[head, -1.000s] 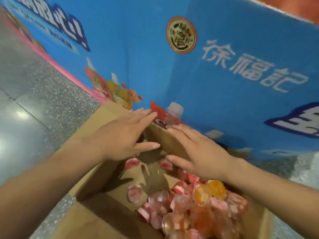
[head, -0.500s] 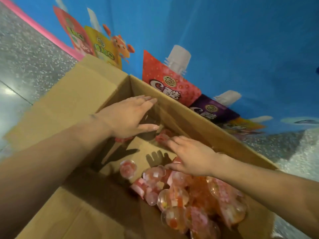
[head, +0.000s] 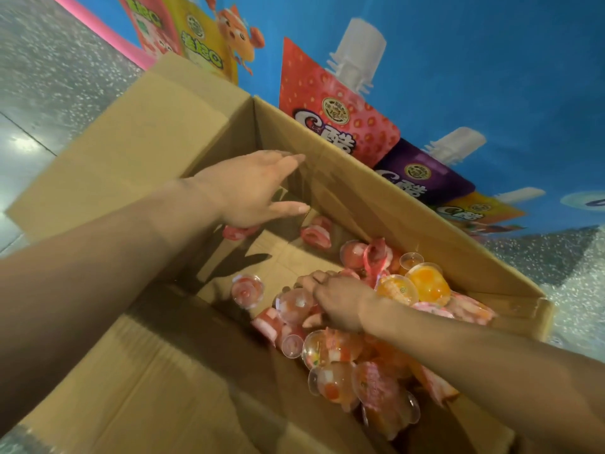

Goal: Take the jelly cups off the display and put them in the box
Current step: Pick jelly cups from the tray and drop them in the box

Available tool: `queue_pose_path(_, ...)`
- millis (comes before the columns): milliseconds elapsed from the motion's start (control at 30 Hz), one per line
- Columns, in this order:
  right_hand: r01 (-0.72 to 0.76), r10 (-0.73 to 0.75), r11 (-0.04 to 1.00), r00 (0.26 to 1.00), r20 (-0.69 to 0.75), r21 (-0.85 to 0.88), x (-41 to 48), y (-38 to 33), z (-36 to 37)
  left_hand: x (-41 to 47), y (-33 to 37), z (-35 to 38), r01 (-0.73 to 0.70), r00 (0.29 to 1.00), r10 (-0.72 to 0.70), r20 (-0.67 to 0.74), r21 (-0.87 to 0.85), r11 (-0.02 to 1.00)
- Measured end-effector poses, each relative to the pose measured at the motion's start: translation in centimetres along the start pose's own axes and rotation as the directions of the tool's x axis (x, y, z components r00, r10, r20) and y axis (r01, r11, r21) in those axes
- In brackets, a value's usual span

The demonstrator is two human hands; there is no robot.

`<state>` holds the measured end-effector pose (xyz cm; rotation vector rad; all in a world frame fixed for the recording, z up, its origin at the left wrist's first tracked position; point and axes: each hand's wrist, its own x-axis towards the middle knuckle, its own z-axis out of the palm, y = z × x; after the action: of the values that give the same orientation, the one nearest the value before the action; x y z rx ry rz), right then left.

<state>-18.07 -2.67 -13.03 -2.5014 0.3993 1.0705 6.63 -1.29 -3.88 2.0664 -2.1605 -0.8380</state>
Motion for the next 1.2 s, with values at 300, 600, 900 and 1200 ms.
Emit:
queue_pose_path(300,-0.113,0.113,0.992,0.994,0.013,0.052,3.0,0.1,2.7,-1.2,-0.7,0.7,0.051,0.998,-0.050,0.025,-0.019,0.999)
queue_pose_path(600,-0.097,0.322,0.728,0.922,-0.214,0.679,1.9,3.0,0.1,-1.8,-1.1,0.0,0.108,0.993,-0.114,-0.040,-0.135,0.985)
queue_pose_path(900,0.433,0.432,0.056,0.802,-0.413,0.900,-2.0,1.9,-7.0,-3.8,-1.3,3.2,0.304,0.948,-0.258,0.185,-0.762,0.572)
queue_pose_path(1200,0.481,0.423,0.056,0.782,-0.457,0.875,-1.5,0.4,-7.5,-2.9,-0.1,3.2,0.280,0.952,-0.231,0.200,-0.876,0.392)
